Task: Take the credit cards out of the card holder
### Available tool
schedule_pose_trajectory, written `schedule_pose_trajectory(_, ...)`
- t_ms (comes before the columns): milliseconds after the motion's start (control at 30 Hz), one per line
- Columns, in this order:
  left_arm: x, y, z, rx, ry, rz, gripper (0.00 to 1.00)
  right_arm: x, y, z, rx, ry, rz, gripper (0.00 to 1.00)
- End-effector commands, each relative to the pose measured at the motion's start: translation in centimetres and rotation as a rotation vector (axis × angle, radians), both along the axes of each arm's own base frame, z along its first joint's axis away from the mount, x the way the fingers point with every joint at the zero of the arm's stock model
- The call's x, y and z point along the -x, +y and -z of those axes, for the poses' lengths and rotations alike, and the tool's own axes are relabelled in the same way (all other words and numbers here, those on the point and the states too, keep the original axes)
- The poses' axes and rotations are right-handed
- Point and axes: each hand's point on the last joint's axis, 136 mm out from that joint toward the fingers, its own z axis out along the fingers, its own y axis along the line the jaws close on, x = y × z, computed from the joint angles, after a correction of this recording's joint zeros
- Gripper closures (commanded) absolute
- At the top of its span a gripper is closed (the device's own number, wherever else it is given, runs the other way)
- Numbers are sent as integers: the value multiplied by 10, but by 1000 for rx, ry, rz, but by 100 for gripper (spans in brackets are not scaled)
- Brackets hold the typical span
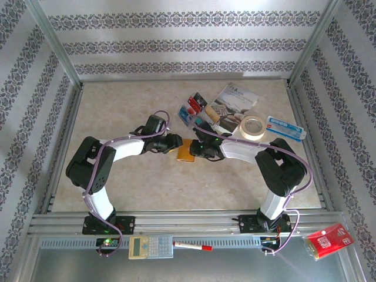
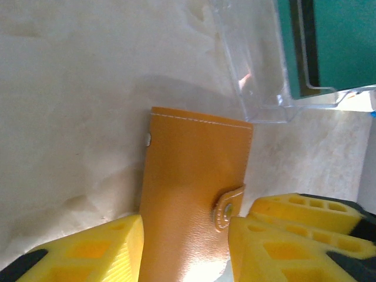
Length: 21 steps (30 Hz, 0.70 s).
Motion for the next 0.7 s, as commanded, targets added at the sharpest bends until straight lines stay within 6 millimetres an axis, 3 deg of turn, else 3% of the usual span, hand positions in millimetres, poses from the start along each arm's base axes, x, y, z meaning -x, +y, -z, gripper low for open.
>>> schedule_pose_trajectory(0, 11, -4, 10, -40, 32, 62, 58, -14, 2, -1, -2, -24, 3, 71)
schedule_pose_trajectory(433, 15, -28, 9, 119, 73, 121, 64, -5, -5, 25, 17, 39, 13, 77)
schedule_pose_trajectory(667, 13, -36, -9, 184, 42, 144, 66, -2, -12, 31, -15, 59, 37, 77)
